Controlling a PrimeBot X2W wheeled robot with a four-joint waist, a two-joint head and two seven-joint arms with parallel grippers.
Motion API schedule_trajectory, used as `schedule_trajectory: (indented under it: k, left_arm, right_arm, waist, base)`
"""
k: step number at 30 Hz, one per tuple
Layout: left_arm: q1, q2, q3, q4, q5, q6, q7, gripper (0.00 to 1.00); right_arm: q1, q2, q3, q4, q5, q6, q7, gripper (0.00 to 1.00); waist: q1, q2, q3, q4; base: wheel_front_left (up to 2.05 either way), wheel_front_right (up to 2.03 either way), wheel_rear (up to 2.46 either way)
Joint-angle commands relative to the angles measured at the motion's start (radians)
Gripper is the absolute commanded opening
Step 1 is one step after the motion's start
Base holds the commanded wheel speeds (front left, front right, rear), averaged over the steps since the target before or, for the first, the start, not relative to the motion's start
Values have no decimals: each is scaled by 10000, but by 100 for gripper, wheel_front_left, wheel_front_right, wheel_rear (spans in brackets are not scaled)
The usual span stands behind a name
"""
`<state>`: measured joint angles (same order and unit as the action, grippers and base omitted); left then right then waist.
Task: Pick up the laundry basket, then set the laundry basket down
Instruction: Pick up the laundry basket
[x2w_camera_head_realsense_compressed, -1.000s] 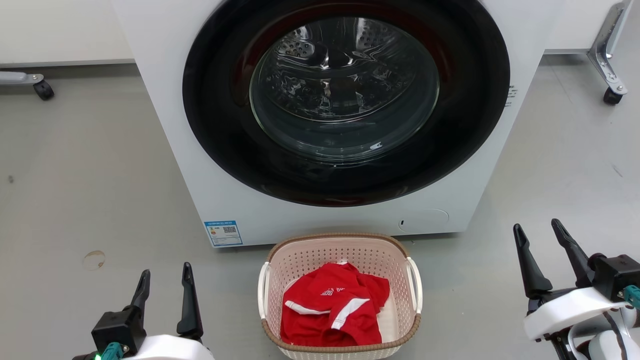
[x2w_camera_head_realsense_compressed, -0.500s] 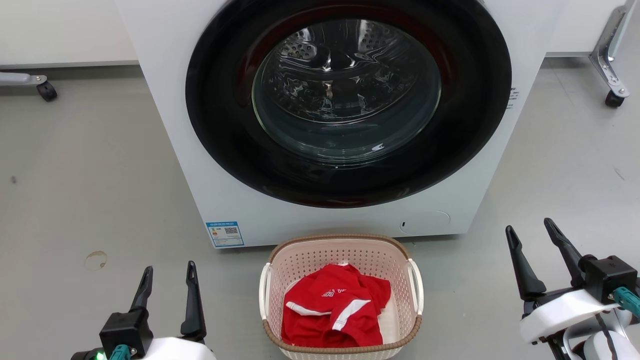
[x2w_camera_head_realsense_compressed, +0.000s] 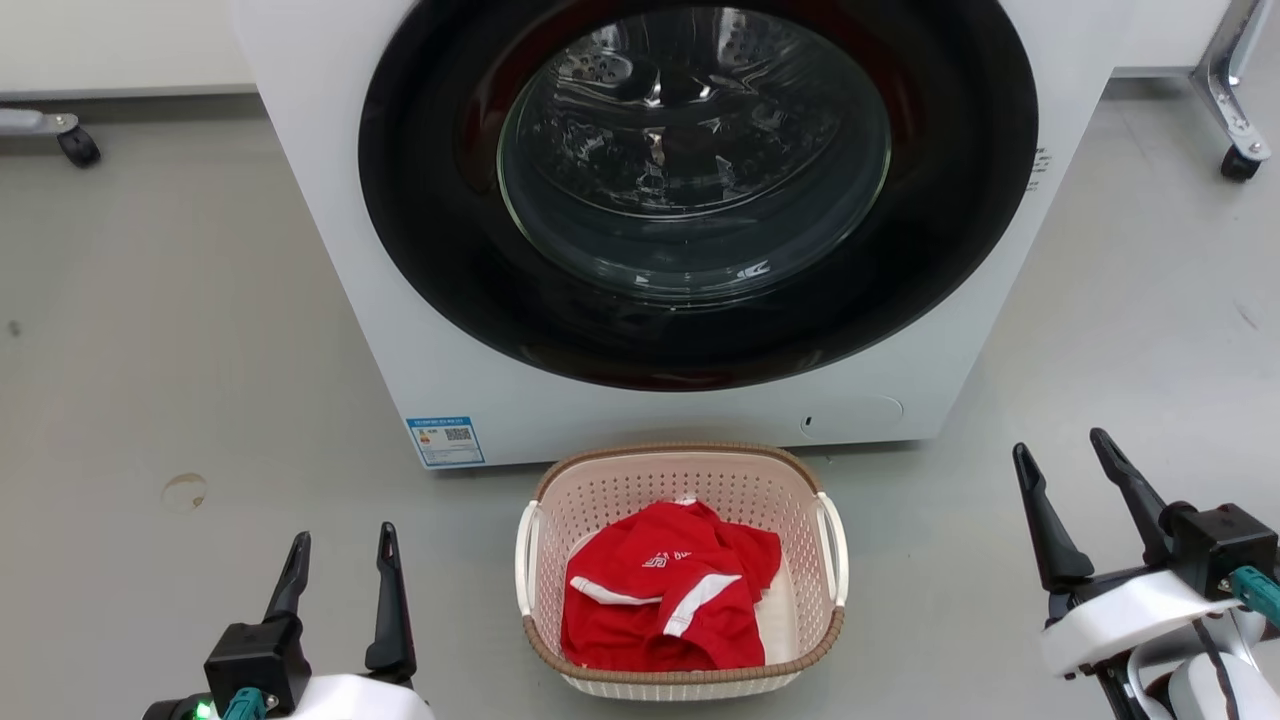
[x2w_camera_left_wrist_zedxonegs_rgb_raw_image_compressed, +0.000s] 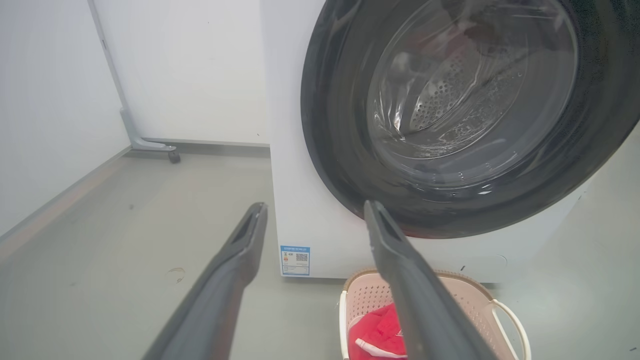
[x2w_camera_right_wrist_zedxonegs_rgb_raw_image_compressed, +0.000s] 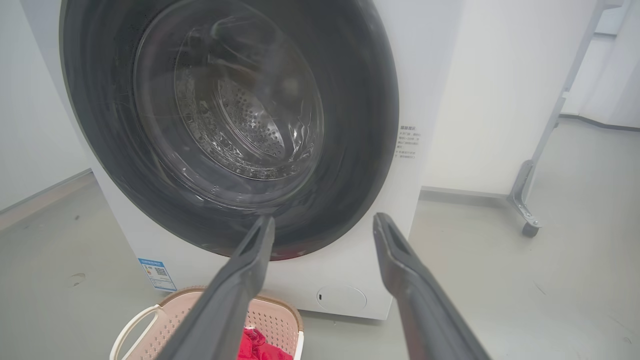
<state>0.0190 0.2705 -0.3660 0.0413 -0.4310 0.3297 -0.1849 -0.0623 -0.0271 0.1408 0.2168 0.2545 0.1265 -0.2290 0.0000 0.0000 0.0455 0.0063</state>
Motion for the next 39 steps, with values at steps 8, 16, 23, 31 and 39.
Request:
schedule_trajectory:
  k: [8, 16, 23, 31, 39]
  left_arm:
    - [-927, 6, 274, -392, 48, 21, -52, 100]
    - [-1920, -205, 119, -181, 104, -220, -196, 100]
    - [-2899, -569, -17, 453, 99, -575, -467, 100]
    - [-3920, -971, -59, 1140, 110, -1018, -680, 100]
    - [-4934, -1502, -1, 2397, -132, -1893, -758, 100]
  right_arm:
    - [-874, -231, 24, -477, -108, 42, -11, 100]
    - [-1286, -257, -177, -797, -193, 42, 5, 100]
    - [-1654, -383, -277, -866, -153, 42, -76, 100]
    - [-1995, -441, -494, -966, -94, 42, -178, 100]
    - [-2428, -436, -533, -623, -9, 42, -269, 100]
  waist:
    - [0, 0, 1529, 84]
    - [0, 0, 3552, 159]
    - [0, 0, 5202, 240]
    - [0, 0, 6864, 389]
    - [0, 0, 8128, 652]
  base:
    - [0, 0, 0]
    - [0, 0, 0]
    - [0, 0, 0]
    - [0, 0, 0]
    - [0, 0, 0]
